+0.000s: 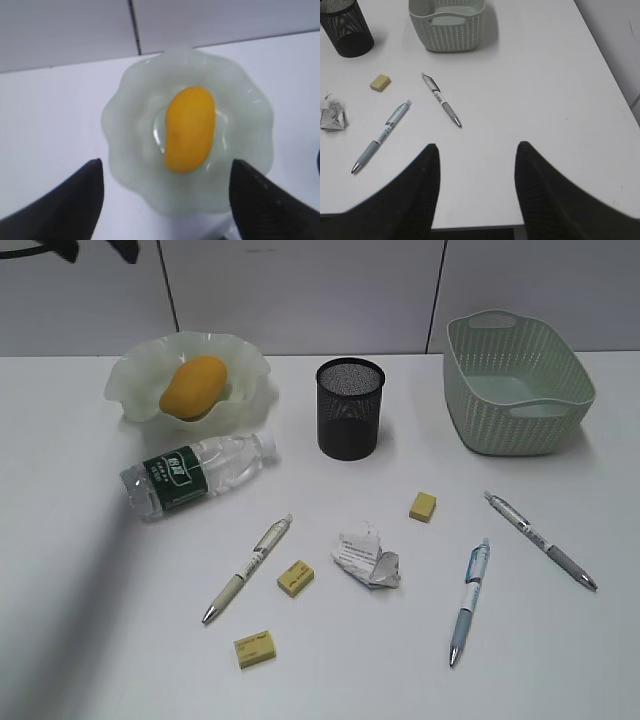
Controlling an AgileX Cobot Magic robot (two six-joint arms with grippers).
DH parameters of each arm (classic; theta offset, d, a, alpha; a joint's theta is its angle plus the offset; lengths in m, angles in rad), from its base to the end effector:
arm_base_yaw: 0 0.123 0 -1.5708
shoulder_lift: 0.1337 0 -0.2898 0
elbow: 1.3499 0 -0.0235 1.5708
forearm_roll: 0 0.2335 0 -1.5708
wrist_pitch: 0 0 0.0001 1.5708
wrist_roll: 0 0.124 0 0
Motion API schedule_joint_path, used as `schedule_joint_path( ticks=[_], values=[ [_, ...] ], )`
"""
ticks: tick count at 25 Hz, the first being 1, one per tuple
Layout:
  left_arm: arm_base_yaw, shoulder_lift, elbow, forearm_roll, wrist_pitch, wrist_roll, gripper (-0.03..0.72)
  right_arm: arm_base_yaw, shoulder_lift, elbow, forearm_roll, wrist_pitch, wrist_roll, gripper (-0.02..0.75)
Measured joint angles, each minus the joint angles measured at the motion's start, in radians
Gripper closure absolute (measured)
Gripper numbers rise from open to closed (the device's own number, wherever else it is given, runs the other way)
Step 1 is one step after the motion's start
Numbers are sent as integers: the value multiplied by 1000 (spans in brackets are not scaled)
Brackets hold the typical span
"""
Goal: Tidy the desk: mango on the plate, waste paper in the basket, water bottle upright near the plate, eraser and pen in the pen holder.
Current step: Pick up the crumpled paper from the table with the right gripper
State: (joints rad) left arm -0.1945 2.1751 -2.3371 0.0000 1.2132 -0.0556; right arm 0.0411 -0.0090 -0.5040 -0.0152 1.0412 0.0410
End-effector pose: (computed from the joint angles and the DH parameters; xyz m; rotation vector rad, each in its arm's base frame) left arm 0.4769 -0.0940 0.3158 0.1761 2.5316 -0.0991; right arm 0.0040 -0.0015 0.2573 0.0005 2.0119 0.0342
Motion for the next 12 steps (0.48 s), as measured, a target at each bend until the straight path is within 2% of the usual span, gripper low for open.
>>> schedule_joint_path(
  ticks=[5, 12],
  values=[
    [71, -151, 255, 10, 3, -1, 101, 0, 0, 0, 0, 0, 0, 345],
    [83, -467, 659, 24, 3, -2, 110, 0, 0, 0, 0, 0, 0, 345]
  ],
)
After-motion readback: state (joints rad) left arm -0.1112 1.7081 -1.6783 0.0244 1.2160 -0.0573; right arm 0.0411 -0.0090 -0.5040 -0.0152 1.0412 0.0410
